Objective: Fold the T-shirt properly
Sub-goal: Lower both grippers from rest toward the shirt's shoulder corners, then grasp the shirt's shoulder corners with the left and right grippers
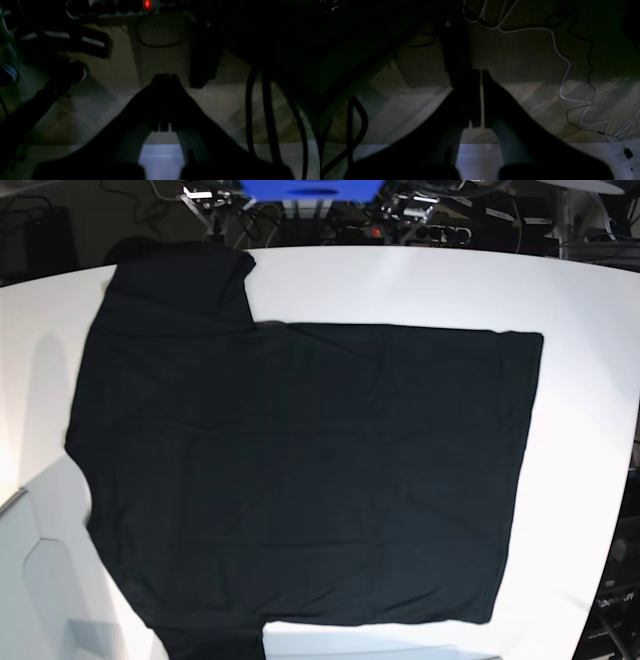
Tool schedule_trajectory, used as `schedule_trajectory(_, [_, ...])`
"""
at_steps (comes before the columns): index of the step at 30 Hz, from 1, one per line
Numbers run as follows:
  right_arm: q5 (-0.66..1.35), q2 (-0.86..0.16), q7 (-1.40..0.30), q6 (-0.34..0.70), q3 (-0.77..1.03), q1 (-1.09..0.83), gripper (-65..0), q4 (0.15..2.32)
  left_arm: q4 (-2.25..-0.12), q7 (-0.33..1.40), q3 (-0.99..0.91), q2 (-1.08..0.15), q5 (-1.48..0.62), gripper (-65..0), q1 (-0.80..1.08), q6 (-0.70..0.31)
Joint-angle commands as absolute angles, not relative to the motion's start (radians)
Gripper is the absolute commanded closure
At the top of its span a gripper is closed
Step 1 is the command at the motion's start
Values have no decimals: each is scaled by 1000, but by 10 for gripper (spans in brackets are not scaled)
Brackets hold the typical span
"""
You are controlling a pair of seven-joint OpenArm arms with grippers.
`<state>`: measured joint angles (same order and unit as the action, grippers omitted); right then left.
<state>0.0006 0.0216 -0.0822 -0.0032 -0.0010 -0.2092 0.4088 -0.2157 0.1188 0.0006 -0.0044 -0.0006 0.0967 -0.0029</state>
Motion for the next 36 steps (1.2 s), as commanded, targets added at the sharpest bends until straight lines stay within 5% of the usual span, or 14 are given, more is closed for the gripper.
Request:
schedule_trajectory(1, [1, 22, -77, 5, -1, -234, 0, 430, -219, 122, 1, -7, 1, 0, 113, 4])
schedule_trajectory(17, [1, -19, -91, 5, -97, -674, 0, 1092, -969, 128, -5, -105, -1, 0, 581, 4])
schedule_trajectory(30, [5, -85, -317, 5, -88, -1024, 0, 1853, -1673, 128, -84, -197, -2, 0, 958, 2])
schedule_trajectory(36, [5, -113, -383, 5, -91, -1112, 0, 2040, -1906, 128, -156, -196, -2, 0, 1059, 2])
